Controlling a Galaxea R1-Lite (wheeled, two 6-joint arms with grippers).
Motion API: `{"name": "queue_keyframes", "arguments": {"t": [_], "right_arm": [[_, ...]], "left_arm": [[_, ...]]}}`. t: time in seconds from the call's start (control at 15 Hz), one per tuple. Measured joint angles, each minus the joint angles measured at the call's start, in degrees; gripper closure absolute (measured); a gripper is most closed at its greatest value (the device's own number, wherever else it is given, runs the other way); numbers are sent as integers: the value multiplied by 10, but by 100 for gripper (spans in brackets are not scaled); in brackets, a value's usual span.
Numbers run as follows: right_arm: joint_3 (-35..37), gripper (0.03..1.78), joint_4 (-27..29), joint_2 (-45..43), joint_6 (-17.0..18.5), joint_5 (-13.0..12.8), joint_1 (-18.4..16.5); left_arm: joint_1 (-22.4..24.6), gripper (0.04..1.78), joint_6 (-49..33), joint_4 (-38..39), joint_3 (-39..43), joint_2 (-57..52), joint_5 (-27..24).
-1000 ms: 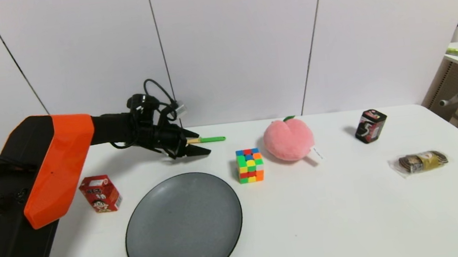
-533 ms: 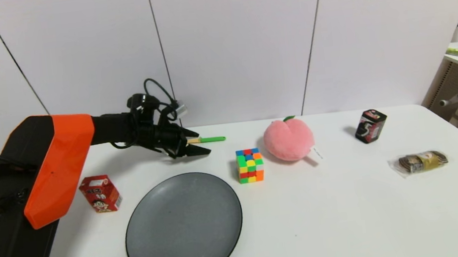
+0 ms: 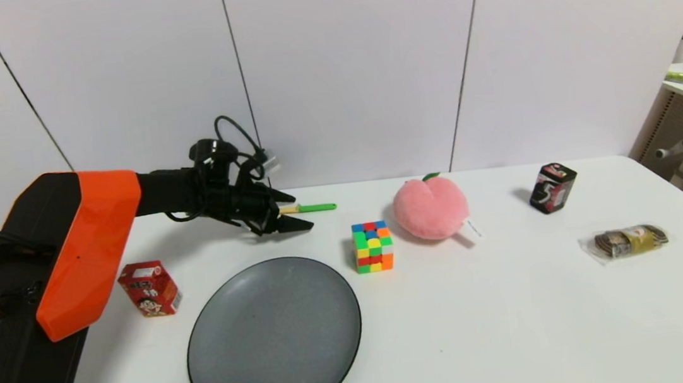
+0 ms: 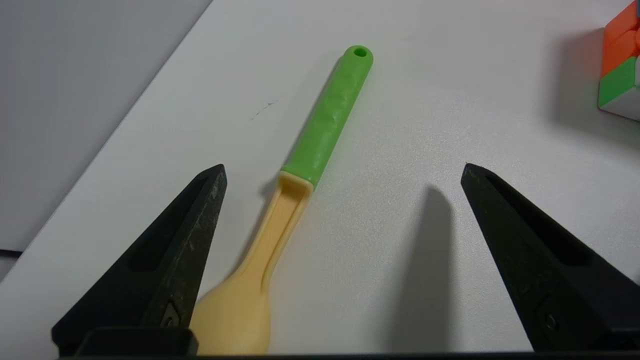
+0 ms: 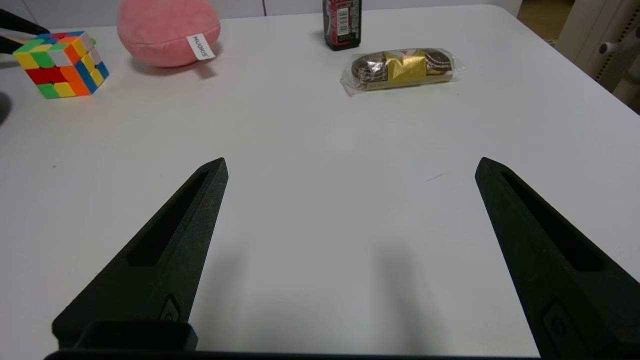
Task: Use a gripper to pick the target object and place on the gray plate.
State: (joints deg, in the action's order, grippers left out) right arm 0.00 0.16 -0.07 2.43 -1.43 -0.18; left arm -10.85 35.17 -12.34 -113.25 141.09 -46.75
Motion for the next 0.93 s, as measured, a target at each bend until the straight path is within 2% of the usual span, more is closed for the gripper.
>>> {"name": "queue_keyframes", "arguments": {"t": [0.93], "right_arm": [[0, 10, 0, 0, 0, 0, 0]], "left_arm": [[-3, 13, 13, 0, 0, 2, 15]]}}
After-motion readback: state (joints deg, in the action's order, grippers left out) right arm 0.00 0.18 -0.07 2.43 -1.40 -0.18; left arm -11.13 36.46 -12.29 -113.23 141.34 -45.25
